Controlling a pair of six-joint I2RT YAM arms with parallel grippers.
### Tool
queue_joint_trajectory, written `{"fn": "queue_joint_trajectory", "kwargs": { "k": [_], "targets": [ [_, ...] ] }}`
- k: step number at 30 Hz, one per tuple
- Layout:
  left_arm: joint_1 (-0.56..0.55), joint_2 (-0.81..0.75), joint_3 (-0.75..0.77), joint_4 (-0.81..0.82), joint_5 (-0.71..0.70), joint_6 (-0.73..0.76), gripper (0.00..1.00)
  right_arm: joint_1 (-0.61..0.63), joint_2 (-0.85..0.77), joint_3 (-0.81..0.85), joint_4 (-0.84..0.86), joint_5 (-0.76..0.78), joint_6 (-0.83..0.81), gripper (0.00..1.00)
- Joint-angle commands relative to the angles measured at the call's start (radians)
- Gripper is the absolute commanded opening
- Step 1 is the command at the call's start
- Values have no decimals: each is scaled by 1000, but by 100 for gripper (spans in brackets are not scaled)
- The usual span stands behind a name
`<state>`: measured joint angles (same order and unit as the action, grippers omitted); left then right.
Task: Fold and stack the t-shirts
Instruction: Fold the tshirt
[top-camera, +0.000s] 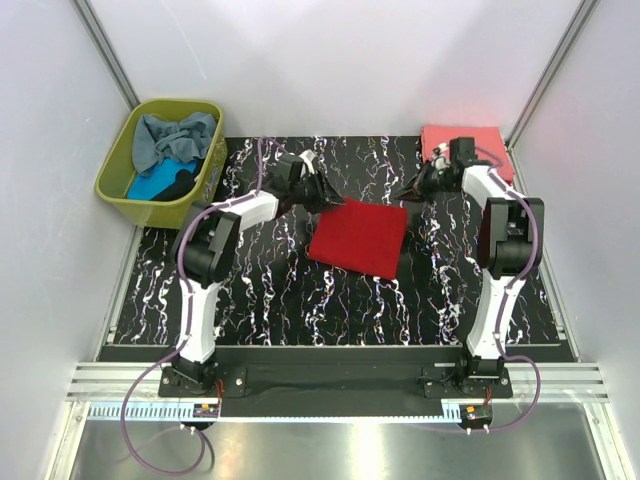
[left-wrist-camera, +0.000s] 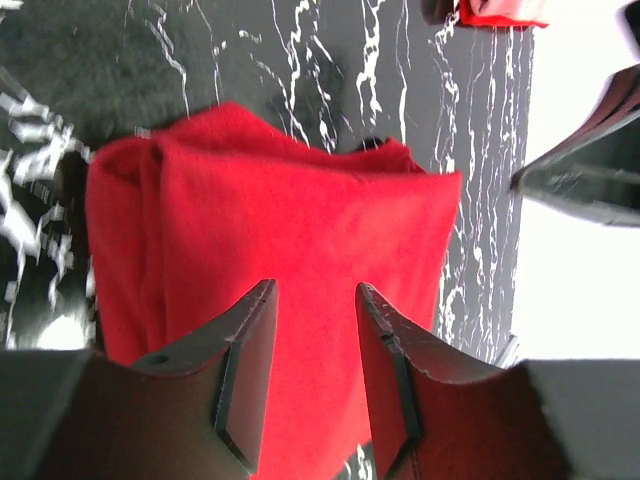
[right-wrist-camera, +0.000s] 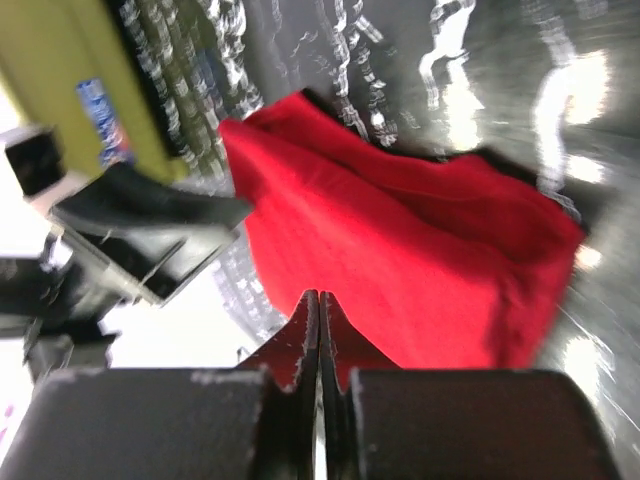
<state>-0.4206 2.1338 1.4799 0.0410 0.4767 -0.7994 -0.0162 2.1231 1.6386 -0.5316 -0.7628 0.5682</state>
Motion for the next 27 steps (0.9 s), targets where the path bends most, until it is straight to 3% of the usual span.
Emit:
{"fn": "queue_joint_trajectory", "kwargs": {
  "k": [1, 3, 8, 13, 18, 22, 24, 27],
  "targets": [
    [14, 44, 72, 204, 54, -52, 41, 12, 67, -63, 234, -200, 104, 1],
    [25, 93, 92, 246, 51, -67, 41, 12, 96, -88, 346, -234, 139, 1],
    [43, 204, 160, 249, 54, -101, 41, -5, 222, -72, 371, -234, 111, 1],
    [52, 267, 238, 139, 62, -54, 42, -60, 255, -76, 372, -201, 104, 2],
    [66, 253, 296, -8, 37, 31, 42, -91, 233, -28, 354, -172, 139, 11],
    [83, 125, 342, -183, -50, 156, 44, -91, 131, 88, 30, -40, 44, 22],
    [83, 54, 326, -245, -110, 181, 47, -91, 72, 95, -57, 52, 12, 32],
    [79, -118, 188, -253, -183, 93, 50, -90, -85, 46, -208, 146, -31, 43]
  ]
}}
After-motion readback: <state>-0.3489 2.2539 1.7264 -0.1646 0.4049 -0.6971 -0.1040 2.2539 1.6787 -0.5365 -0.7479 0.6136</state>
